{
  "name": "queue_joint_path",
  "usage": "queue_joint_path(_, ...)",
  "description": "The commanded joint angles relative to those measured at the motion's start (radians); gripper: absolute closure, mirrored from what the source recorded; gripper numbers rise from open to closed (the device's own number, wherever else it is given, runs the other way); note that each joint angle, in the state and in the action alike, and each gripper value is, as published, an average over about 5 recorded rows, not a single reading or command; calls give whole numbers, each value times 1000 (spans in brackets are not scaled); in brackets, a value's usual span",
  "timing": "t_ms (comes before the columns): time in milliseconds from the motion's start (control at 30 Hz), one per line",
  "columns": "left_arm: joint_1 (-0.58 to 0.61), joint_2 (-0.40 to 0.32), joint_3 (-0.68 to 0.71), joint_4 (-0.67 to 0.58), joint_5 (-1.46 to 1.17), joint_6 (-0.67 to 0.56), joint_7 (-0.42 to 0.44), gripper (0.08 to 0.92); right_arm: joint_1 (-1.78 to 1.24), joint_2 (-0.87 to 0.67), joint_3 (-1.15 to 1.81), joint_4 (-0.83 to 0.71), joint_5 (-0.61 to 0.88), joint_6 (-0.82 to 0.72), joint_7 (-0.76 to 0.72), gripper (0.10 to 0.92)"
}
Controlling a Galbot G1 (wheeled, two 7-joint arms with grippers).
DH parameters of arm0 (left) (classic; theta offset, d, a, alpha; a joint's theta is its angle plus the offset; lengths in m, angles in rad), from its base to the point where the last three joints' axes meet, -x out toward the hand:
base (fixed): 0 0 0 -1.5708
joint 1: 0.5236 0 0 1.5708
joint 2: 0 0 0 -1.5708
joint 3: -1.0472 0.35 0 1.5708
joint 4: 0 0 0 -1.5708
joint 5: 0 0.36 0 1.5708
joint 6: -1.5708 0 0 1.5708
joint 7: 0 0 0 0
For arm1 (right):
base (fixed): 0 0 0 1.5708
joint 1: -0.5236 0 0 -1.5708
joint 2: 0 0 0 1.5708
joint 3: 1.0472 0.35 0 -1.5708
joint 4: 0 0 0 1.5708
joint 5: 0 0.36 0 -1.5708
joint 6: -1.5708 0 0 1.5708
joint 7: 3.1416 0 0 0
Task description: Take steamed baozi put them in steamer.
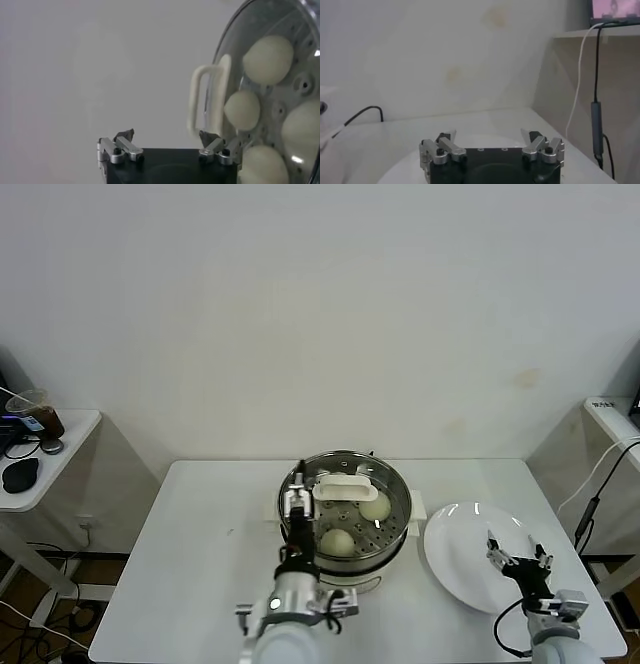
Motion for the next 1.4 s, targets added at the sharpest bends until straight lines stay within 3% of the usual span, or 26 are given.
queue_joint_path(33, 199, 44, -341, -241, -495, -160, -235, 177, -62, 15, -44, 141, -51, -7, -67, 203)
queue_joint_path(167, 282, 27, -594, -238, -976, -417, -212, 177, -90, 28, -82, 180, -63, -9, -55, 203)
queue_joint_path(233, 313, 15, -673, -217, -1174, -489, -179, 177, -99, 35, -95, 185, -70, 0, -49, 203)
queue_joint_path(367, 361, -19, -723, -159, -1410, -542, -169, 177, -121, 62, -117, 175, -81, 28, -38, 203)
queue_joint_path(533, 418, -27, -719, -57, -1512, -632, -181, 177, -148, 103, -137, 144, -99, 63, -17, 203)
queue_joint_path(700, 466, -23, -703, 5, -1596, -640, -179, 177, -166, 133, -146, 134, -126, 91, -5, 203)
queue_joint_path(967, 499, -18, -680, 26, -1623, -556, -143, 177, -175, 159, -116, 151, -237, 46, 6, 203)
queue_joint_path(1400, 502, -12, -666, 12, -1618, -556, -142, 177, -176, 174, -82, 178, -245, 6, -3, 203)
